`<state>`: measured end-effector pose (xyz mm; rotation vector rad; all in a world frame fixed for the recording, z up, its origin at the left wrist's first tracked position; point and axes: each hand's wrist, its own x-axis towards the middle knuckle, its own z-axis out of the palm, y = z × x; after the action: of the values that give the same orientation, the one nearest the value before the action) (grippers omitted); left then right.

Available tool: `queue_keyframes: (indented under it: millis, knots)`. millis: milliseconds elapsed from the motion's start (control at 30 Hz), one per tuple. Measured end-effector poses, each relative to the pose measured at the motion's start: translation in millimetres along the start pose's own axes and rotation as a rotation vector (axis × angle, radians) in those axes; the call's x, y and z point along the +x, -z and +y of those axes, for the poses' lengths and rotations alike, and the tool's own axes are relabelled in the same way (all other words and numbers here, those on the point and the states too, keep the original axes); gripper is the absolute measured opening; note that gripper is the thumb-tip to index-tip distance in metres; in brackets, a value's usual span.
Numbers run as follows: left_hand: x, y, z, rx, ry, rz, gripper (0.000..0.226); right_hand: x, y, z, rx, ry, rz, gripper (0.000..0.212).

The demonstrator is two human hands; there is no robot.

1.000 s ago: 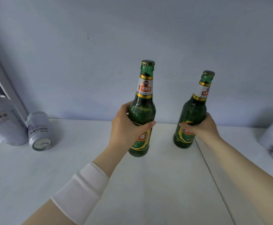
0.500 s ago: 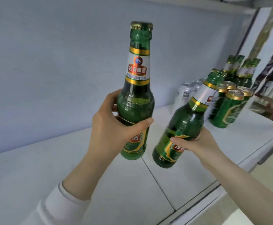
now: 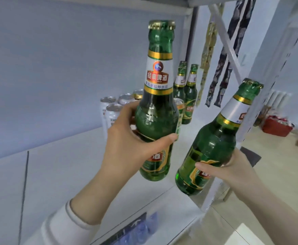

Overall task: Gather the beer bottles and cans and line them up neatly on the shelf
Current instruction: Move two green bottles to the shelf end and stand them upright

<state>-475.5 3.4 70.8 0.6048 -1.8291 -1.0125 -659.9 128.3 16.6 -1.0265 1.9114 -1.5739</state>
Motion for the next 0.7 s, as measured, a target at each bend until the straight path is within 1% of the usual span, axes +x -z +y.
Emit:
queue_keyframes:
  millis: [33, 100, 133, 200, 233, 300, 467, 533, 633, 700]
  knots:
    - [5, -19, -1, 0.007, 0.008, -0.009, 0.08, 8, 16, 6, -0.007, 0.007, -0.001, 0.048]
    - [14, -52, -7, 0.024, 0.024, -0.025, 0.076, 24, 43, 15, -0.033, 0.016, -0.009, 0.05]
    - [19, -68, -10, 0.039, 0.03, -0.029, 0.071, 33, 55, 19, -0.05, 0.014, -0.014, 0.053]
    - [29, -97, -19, 0.074, 0.033, -0.028, 0.068, 54, 77, 28, -0.092, 0.008, -0.035, 0.068]
    - [35, -110, -24, 0.087, 0.037, -0.025, 0.069, 66, 86, 31, -0.113, 0.012, -0.047, 0.075]
    - [47, -134, -35, 0.105, 0.052, -0.014, 0.072, 91, 101, 38, -0.14, 0.024, -0.066, 0.081]
    - [73, -182, -58, 0.148, 0.048, 0.007, 0.074, 149, 128, 54, -0.172, 0.035, -0.109, 0.071]
    - [83, -196, -64, 0.182, 0.061, 0.014, 0.076, 168, 136, 59, -0.187, 0.043, -0.128, 0.072]
    - [97, -217, -72, 0.201, 0.096, 0.021, 0.074, 196, 141, 66, -0.202, 0.055, -0.164, 0.071]
    - [104, -229, -76, 0.226, 0.118, 0.036, 0.073, 213, 143, 74, -0.199, 0.052, -0.175, 0.075]
